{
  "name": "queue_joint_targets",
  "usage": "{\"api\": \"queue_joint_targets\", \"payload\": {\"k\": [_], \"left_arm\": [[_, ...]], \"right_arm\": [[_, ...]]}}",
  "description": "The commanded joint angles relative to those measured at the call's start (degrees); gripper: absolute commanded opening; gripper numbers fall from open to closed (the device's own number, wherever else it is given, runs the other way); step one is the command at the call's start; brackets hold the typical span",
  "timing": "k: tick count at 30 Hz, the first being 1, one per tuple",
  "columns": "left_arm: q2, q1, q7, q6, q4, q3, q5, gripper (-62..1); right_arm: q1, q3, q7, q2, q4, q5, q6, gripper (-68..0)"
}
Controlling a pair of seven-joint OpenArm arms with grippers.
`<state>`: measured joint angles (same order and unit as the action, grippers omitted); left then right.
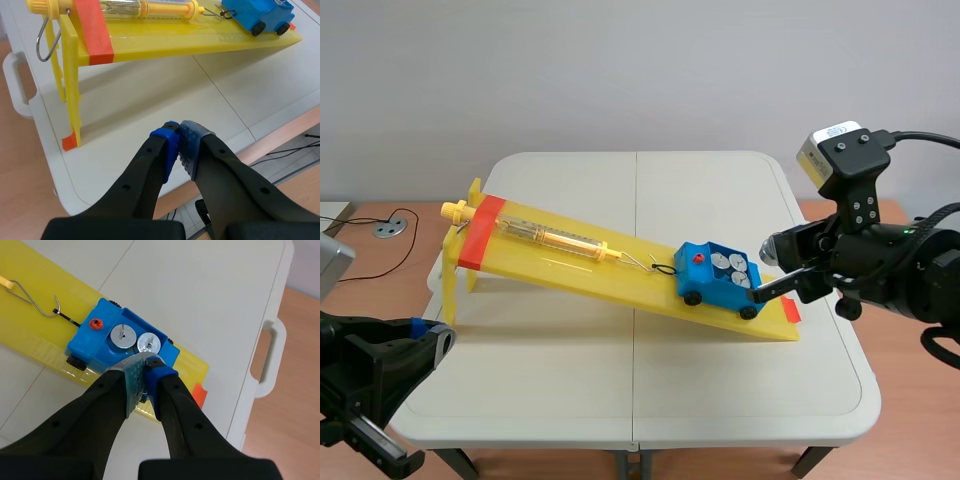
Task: Place the four metal weights on the blue cart on the ramp.
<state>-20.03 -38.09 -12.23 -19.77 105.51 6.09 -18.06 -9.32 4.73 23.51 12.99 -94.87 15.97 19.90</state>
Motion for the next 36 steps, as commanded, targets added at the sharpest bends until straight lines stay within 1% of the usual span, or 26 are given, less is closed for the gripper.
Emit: {"api": "queue_joint_targets", "payload": {"k": [1, 3, 5, 8, 12, 24, 36], "left_arm": [[0.3, 1.1, 5.1, -1.5, 4.0, 0.9, -3.4, -58.2], [0.3, 1.1, 5.1, -1.5, 4.0, 0.9, -3.4, -58.2], [0.3, 1.1, 5.1, -1.5, 4.0, 0.9, -3.4, -58.2], [0.3, 1.1, 5.1, -1.5, 4.0, 0.9, -3.4, -58.2], [0.3, 1.1, 5.1, -1.5, 4.0, 0.9, -3.4, -58.2], [0.3, 1.1, 5.1, -1.5, 4.0, 0.9, -3.4, -58.2], [0.3, 1.1, 5.1, -1.5, 4.0, 0.9, -3.4, -58.2]], "right_arm": [[6.2, -0.9, -6.8, 0.4, -2.7, 4.5, -1.8, -66.9], [7.3, -0.9, -6.7, 0.0, -1.2, 5.4, -1.7, -66.9], [8.3, -0.9, -6.6, -0.5, 0.2, 5.5, -0.8, -66.9], [9.7, -0.9, -6.7, -1.3, 2.2, 5.6, -0.3, -66.9], [11.2, -0.9, -6.3, -2.0, 4.3, 6.8, 0.9, -66.9], [15.6, 2.2, -5.8, -3.8, 9.4, 7.1, 1.1, -66.9], [16.0, 4.3, -5.8, -4.5, 10.0, 5.9, 1.1, -66.9]]}}
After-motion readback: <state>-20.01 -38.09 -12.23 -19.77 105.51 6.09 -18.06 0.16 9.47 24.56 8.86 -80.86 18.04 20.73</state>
